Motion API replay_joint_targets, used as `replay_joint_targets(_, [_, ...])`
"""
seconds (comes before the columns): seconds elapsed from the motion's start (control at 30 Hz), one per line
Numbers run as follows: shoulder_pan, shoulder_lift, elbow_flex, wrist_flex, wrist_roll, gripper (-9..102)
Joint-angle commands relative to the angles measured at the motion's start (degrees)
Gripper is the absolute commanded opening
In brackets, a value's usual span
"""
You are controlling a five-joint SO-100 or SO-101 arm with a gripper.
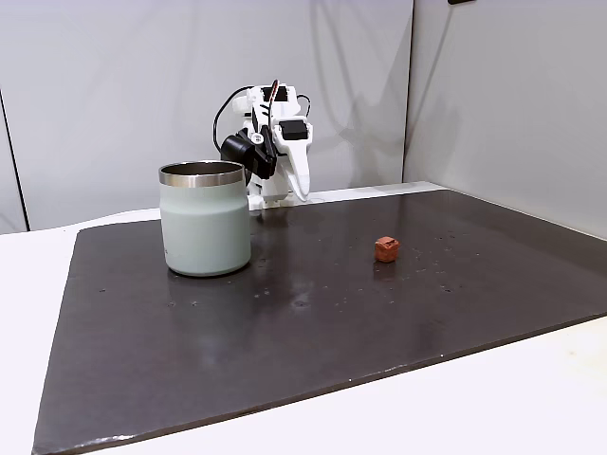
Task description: Grasp a cube and put it in the cup.
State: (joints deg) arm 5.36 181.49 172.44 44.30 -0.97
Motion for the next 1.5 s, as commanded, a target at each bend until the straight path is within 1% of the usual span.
replay_joint_targets(0.0, [-3.0, 0.6, -0.6, -1.0, -0.5, 0])
replay_joint_targets(0.83, [-3.3, 0.6, -0.4, -1.9, -0.7, 0])
replay_joint_targets(1.03, [-1.2, 0.6, -0.5, -1.9, -1.2, 0])
replay_joint_targets(1.17, [-1.0, 0.6, -4.0, -0.4, -1.7, 0])
replay_joint_targets(1.3, [-3.4, 0.3, -9.8, 2.0, -1.8, 0])
replay_joint_targets(1.47, [-4.5, -6.1, -17.9, 2.0, -2.2, 0])
